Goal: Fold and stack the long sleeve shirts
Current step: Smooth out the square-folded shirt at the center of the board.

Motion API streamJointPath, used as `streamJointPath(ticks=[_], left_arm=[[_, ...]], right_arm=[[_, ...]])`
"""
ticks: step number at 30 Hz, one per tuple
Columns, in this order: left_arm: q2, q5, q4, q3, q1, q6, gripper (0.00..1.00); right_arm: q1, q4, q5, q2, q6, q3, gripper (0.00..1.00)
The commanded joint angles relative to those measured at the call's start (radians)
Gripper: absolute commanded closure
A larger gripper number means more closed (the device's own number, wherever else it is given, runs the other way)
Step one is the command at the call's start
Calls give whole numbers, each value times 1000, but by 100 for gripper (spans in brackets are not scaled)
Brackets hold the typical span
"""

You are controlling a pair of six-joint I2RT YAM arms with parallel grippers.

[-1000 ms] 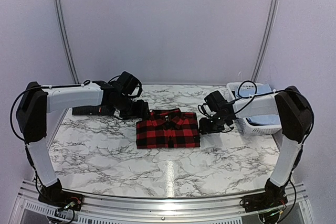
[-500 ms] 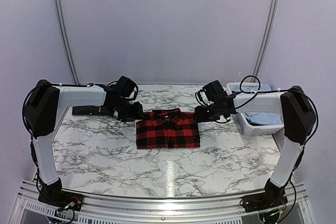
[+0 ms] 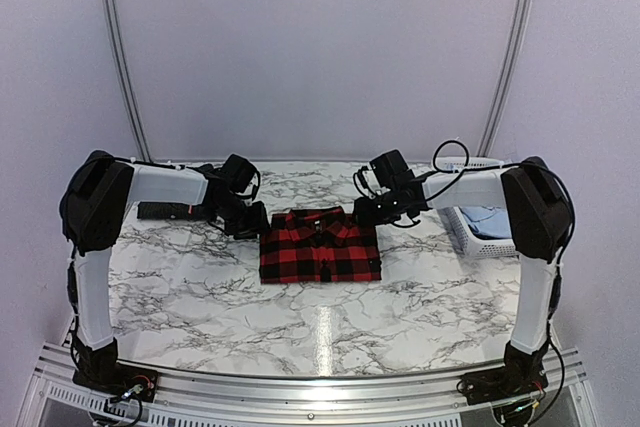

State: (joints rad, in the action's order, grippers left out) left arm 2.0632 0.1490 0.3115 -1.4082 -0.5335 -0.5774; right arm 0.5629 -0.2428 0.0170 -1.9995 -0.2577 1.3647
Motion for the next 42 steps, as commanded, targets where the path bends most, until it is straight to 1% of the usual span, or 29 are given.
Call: streamJointPath(ticks=[1, 4, 7, 9, 15, 25, 34, 42], left_arm=[[28, 42, -39, -21, -2, -14, 60], [27, 49, -41, -21, -2, -14, 66], [25, 50, -41, -23, -2, -11, 73], [25, 56, -44, -24, -2, -10, 77], [21, 63, -48, -25, -2, -10, 84], [14, 74, -53, -23, -4, -10, 89], [17, 87, -57, -28, -3, -9, 93], [22, 92, -58, -31, -3, -10, 93]], right_arm=[[11, 24, 16, -17, 19, 68, 52], [12, -8, -11, -28, 14, 79, 53], [10, -29, -73, -20, 9, 64, 54], [10, -29, -78, -13, 9, 50, 56], [10, -31, -56, -13, 4, 26, 62], [14, -25, -29, -17, -16, 2, 70], [14, -33, -37, -36, -37, 7, 72], [17, -46, -53, -50, -52, 8, 72]])
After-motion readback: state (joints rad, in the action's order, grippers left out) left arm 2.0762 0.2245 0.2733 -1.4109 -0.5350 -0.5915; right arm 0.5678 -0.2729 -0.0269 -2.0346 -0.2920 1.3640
